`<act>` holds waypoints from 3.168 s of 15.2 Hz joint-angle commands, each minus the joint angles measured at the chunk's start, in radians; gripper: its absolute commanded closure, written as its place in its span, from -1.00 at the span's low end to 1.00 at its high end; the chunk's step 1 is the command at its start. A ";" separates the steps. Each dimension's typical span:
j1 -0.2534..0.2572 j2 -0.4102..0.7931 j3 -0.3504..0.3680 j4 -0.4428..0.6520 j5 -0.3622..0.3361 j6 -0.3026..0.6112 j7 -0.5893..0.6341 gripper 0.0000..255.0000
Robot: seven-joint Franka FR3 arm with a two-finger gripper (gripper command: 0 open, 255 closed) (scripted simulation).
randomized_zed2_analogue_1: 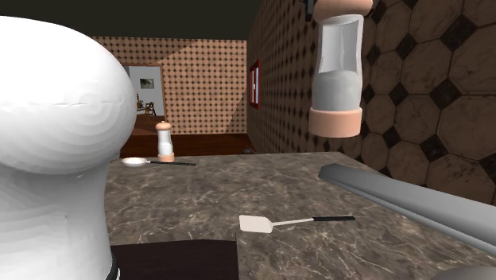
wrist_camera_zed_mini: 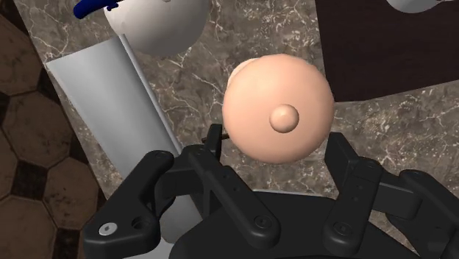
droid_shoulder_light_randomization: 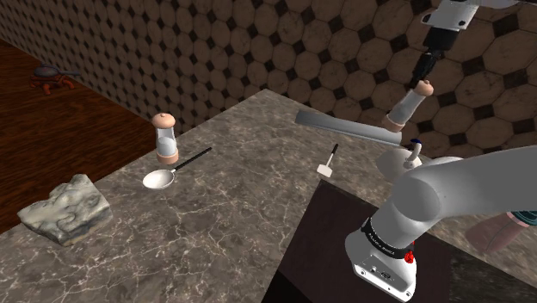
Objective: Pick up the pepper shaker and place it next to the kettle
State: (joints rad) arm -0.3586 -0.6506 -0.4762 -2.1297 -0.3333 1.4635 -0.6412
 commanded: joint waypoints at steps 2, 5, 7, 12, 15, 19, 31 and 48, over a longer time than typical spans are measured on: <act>-0.032 -0.059 -0.027 -0.020 -0.043 -0.025 -0.052 1.00; -0.065 -0.113 -0.059 -0.033 -0.088 -0.049 -0.109 1.00; -0.086 -0.144 -0.081 -0.037 -0.119 -0.065 -0.149 1.00; -0.133 -0.207 -0.146 -0.027 -0.198 -0.101 -0.257 1.00; -0.143 -0.224 -0.162 -0.055 -0.216 -0.084 -0.266 1.00; -0.151 -0.243 -0.179 -0.115 -0.233 -0.043 -0.256 1.00; -0.173 -0.282 -0.243 -0.278 -0.292 0.086 -0.228 1.00; -0.193 -0.279 -0.376 -0.467 -0.403 0.287 -0.190 1.00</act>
State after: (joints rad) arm -0.5488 -0.9291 -0.8440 -2.5815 -0.7283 1.7360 -0.8360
